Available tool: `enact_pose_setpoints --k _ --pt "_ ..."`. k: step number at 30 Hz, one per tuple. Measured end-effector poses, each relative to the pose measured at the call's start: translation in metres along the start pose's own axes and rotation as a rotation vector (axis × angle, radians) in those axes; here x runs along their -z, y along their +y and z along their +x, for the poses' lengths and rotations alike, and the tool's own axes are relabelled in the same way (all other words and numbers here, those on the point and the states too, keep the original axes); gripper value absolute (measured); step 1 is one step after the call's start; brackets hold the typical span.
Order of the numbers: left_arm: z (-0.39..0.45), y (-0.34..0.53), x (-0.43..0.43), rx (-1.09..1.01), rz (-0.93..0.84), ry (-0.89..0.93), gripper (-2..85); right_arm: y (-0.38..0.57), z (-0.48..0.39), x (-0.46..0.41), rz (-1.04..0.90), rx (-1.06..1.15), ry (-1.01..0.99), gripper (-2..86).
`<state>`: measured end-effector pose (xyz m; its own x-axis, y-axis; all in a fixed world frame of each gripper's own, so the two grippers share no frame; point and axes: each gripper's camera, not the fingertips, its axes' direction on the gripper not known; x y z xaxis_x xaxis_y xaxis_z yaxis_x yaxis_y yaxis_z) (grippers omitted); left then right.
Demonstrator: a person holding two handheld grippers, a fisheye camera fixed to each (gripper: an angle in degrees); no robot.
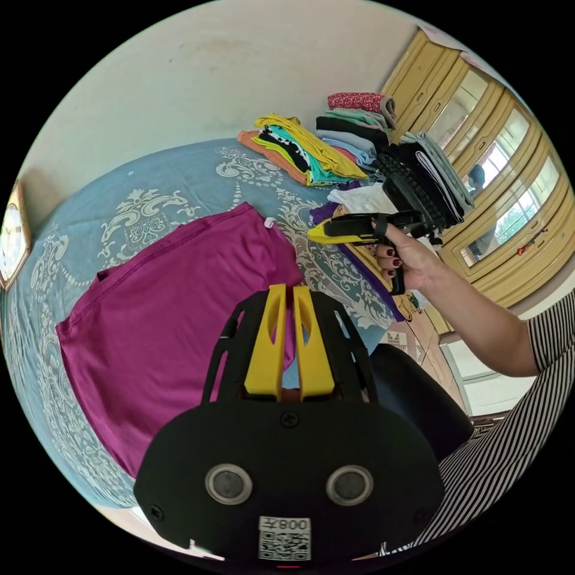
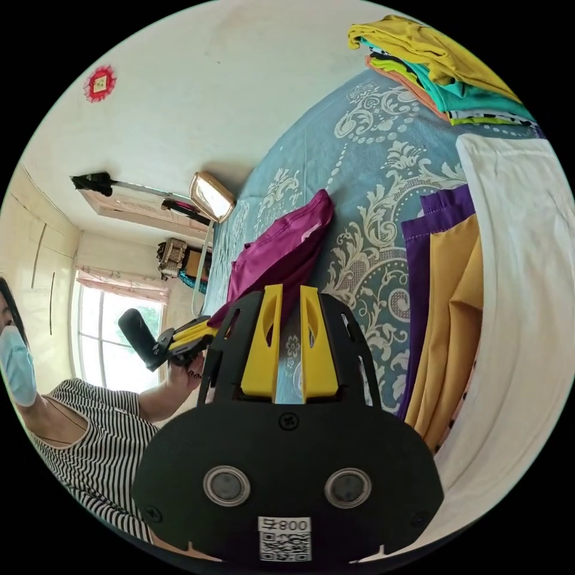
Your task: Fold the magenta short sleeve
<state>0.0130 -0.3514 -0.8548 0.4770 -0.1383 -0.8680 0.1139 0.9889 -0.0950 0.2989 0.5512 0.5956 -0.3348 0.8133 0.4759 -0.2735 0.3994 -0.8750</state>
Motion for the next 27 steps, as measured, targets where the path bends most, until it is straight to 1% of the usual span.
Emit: enact_pose_setpoints --k 4,13,15,27 --pt "0.004 0.001 -0.006 -0.013 -0.005 0.016 2.1 -0.032 -0.002 -0.013 0.020 -0.031 -0.004 7.5" --pt "0.005 0.009 -0.014 -0.040 -0.007 0.069 2.1 -0.095 -0.007 -0.057 -0.048 -0.121 0.049 9.0" --pt "0.002 0.011 -0.014 -0.043 -0.007 0.079 2.1 -0.107 -0.014 -0.072 -0.077 -0.123 0.080 8.3" --pt "-0.033 0.037 -0.001 -0.052 -0.008 0.147 2.0 -0.160 -0.058 -0.133 -0.115 -0.103 0.090 3.6"
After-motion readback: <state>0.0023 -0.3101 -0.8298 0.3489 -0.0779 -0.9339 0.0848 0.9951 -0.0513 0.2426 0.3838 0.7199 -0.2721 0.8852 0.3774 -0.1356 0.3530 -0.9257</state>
